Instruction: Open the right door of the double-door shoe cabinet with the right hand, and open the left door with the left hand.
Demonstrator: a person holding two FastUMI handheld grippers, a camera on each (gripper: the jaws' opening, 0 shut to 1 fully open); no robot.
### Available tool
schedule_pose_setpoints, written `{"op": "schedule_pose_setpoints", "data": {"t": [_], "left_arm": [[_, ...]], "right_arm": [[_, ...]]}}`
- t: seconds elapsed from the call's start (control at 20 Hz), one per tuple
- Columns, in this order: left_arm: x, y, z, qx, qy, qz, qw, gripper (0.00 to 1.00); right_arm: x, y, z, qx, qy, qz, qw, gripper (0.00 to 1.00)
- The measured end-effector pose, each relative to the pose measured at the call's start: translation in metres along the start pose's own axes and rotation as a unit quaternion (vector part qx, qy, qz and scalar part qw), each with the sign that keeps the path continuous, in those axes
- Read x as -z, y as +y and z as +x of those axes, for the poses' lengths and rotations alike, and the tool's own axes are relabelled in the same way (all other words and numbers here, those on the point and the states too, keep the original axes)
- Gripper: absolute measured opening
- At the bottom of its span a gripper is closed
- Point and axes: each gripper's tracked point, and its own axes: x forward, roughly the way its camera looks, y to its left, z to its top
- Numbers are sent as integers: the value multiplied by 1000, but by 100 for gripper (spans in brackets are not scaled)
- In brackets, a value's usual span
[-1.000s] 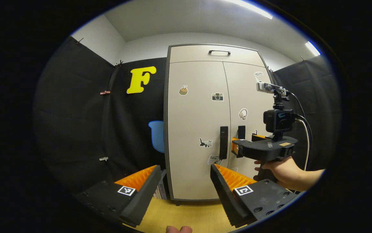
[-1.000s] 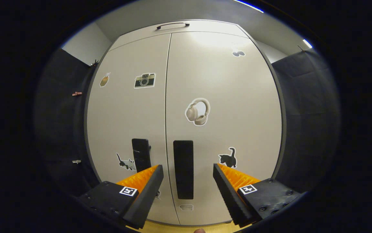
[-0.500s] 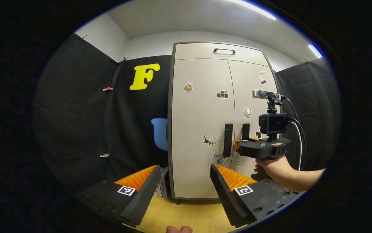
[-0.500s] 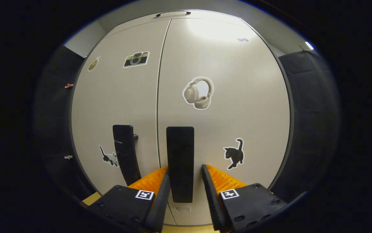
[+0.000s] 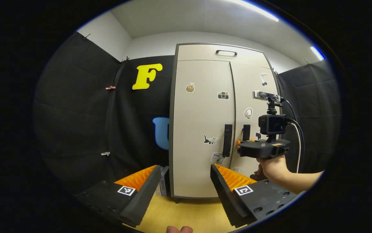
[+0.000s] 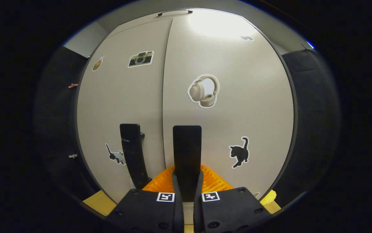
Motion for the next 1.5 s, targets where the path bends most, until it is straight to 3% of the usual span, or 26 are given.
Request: {"op": "schedule_pose_setpoints", "data": {"t": [0.65,1.2,1.5], "left_arm": [[-2,-10,-31,-14,4,7,1000,95],[-4,-25,-49,-13,5,13,1000,95],[-6,-45,-50,7,3,19,1000,95]], "right_arm": [[-7,-8,-31,-108,20,46,993,16],[-13,-32,-57,-127,26,73,989,15],[-15,-49,-67,-112,24,65,991,15]]}}
